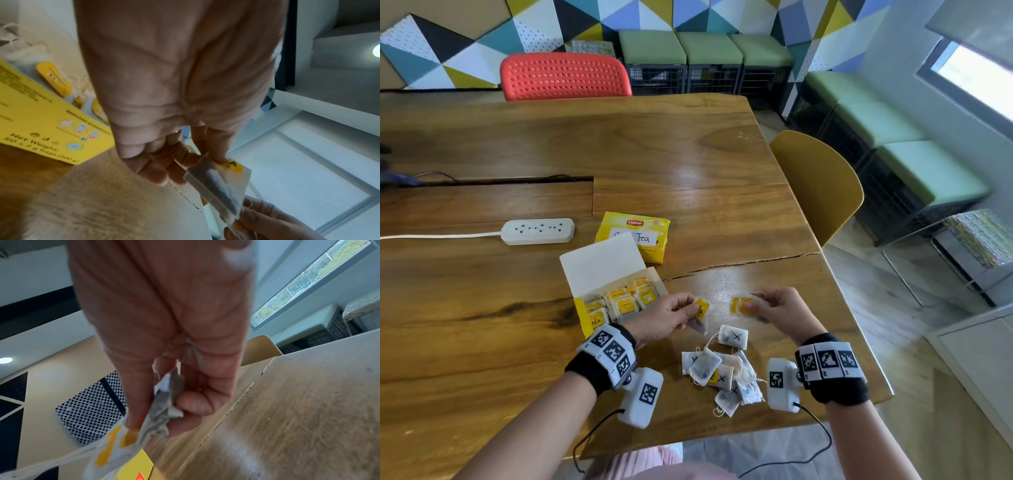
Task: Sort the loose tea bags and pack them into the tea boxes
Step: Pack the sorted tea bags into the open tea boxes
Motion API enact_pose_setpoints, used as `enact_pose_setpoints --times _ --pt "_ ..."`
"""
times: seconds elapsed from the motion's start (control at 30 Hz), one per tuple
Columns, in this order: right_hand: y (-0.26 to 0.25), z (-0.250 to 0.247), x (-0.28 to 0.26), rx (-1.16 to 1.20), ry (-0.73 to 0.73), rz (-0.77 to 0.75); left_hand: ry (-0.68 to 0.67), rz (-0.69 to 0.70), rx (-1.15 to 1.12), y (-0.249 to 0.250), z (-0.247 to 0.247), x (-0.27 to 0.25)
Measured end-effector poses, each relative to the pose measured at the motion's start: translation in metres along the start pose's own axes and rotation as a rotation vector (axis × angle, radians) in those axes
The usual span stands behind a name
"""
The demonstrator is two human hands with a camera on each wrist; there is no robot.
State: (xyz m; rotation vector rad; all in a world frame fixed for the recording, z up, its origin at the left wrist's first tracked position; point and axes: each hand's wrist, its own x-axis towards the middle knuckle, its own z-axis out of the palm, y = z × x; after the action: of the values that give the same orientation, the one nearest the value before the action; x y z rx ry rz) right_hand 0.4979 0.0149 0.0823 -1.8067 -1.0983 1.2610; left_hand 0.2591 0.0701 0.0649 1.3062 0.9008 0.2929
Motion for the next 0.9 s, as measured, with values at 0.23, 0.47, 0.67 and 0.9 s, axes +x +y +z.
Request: enact_pose_setpoints --times 0.23,0.47,0.67,0.9 --pt "-0.007 0.005 -0.003 0.036 -0.029 -0.056 0.126 -0.010 -0.060 0.006 0.004 -0.003" --pt "-0.019 0.032 -0.014 0.345 -0.182 -0.003 0.510 0.050 -0.133 0.001 0.017 0.006" --pt "-0.015 0.057 -0.012 0.350 -0.069 0.046 0.521 0.073 -0.235 0.005 0.022 0.006" --pt "-0.019 0.068 -0.009 0.394 -0.015 0.079 0.525 0.041 -0.390 0.003 0.019 0.001"
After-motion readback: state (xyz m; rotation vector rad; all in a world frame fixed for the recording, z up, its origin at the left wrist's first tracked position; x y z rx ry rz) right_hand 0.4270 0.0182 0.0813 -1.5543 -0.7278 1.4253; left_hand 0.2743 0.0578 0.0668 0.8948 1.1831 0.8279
